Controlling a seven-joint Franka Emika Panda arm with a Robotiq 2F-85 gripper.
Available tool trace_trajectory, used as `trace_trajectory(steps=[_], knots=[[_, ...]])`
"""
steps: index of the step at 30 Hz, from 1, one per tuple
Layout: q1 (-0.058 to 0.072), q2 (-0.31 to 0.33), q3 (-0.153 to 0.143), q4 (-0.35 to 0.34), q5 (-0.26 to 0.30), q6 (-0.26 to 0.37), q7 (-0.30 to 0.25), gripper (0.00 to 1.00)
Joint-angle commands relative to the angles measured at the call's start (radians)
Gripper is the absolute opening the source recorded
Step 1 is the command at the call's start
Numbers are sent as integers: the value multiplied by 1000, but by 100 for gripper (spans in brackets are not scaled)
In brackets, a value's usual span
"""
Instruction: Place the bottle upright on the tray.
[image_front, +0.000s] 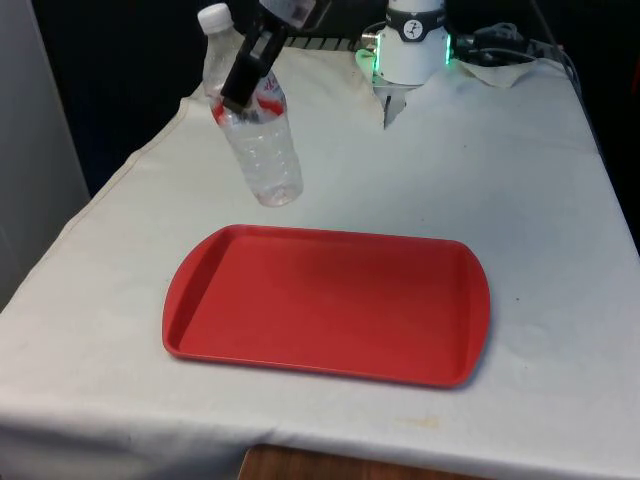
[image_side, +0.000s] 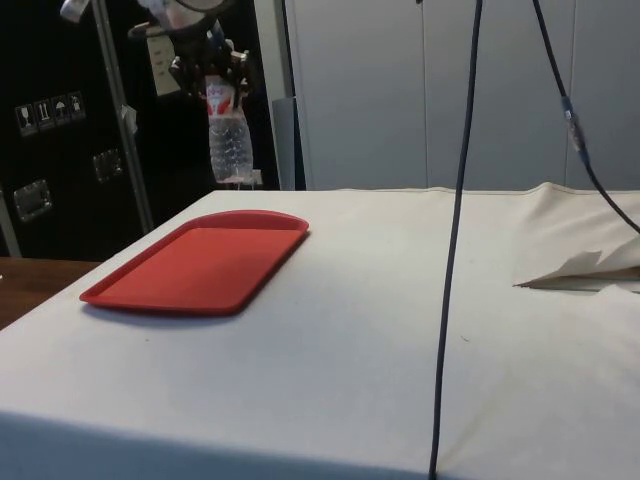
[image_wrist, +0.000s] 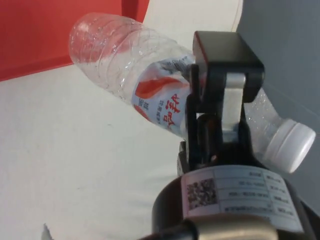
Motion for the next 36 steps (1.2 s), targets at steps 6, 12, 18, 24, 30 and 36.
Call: trace_trajectory(steps=[6,12,18,24,30,36], knots=[[4,24,2,13,-38,11,54,0],[4,44,9,21,-77,10,102,0],[4,64,16,30,-114,8,151,0],[5,86,25,39,-155,4,209,0],[3,100,35,43,-178,3,241,0],[2,128,40,58,-184,5,270,0]])
